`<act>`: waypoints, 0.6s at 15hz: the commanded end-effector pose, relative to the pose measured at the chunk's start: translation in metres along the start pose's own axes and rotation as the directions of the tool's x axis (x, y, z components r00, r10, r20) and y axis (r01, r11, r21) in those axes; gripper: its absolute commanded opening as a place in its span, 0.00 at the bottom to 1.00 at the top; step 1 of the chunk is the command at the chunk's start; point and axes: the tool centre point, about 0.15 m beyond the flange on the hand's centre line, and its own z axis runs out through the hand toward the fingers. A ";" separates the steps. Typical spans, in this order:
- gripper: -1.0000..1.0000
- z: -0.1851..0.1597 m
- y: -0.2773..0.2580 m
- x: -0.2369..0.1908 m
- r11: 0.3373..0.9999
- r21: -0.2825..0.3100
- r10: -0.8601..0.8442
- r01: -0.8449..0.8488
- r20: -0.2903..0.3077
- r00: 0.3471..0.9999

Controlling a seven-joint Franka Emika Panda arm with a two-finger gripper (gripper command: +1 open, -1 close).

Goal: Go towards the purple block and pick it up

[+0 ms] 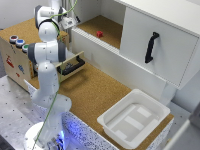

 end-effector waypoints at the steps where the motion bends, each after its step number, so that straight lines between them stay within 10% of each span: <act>1: 1.00 0.006 0.017 0.039 0.996 0.076 0.024 -0.044 0.256 0.966; 2: 0.00 0.008 0.016 0.037 0.996 0.081 0.013 -0.035 0.259 0.966; 9: 0.00 0.012 -0.022 0.020 0.998 0.045 0.030 -0.045 0.299 0.954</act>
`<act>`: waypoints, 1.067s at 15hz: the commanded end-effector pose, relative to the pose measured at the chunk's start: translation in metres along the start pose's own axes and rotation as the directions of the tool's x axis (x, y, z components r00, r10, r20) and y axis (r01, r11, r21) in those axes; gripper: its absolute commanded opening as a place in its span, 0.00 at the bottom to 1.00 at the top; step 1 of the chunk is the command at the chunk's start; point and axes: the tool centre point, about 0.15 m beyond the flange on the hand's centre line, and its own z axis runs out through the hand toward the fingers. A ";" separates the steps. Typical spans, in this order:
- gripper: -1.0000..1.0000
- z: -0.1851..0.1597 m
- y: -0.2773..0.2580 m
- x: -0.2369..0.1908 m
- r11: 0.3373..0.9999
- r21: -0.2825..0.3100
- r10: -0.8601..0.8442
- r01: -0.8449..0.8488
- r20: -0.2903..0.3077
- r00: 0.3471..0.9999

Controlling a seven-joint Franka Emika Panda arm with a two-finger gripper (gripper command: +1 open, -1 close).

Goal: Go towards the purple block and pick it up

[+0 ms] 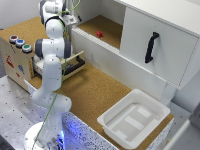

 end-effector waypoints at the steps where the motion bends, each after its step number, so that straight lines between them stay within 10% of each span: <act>1: 0.00 -0.001 -0.027 0.011 0.999 -0.039 0.030 -0.023 0.186 0.982; 16: 0.00 -0.030 -0.062 -0.106 0.934 -0.110 0.344 -0.341 0.003 0.939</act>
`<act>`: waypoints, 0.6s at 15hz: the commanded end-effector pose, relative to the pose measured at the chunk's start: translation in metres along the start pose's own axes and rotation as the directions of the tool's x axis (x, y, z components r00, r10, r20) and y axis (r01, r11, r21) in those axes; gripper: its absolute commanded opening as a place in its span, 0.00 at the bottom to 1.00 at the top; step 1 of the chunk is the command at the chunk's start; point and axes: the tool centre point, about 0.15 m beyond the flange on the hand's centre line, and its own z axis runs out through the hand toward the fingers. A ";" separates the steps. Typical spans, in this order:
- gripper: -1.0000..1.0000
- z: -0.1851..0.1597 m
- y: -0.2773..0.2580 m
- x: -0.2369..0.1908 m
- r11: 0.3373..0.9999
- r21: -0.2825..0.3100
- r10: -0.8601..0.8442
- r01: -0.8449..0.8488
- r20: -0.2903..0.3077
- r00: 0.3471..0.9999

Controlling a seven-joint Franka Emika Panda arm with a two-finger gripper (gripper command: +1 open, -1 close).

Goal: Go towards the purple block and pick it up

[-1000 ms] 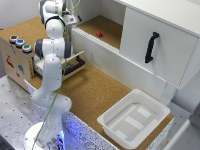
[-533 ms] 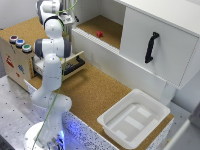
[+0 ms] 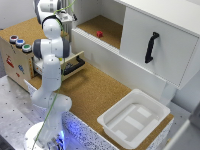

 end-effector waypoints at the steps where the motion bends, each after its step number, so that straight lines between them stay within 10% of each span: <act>1: 0.00 0.016 -0.010 -0.078 0.983 -0.032 0.177 -0.182 -0.123 0.976; 9: 0.00 0.037 0.038 -0.210 0.781 0.103 0.624 -0.616 -0.170 0.763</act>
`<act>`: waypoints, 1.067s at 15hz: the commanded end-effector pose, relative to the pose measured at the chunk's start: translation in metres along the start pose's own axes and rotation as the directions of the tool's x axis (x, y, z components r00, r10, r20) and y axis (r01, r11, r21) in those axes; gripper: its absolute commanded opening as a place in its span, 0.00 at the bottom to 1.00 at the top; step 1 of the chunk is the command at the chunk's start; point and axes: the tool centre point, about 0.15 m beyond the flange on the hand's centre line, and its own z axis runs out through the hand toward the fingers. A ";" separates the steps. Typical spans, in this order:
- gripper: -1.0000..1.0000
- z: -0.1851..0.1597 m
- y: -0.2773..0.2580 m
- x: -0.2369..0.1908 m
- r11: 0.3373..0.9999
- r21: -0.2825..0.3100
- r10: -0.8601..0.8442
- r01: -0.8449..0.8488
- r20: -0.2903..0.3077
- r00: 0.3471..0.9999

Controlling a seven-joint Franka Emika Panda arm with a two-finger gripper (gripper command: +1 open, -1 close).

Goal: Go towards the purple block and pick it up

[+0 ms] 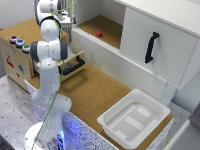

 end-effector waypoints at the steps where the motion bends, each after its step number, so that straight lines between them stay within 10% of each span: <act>1: 0.00 0.042 0.082 -0.093 0.964 0.137 0.254 -0.229 -0.215 0.943; 16: 0.00 0.126 0.369 -0.265 0.851 0.105 0.525 -0.515 -0.229 0.820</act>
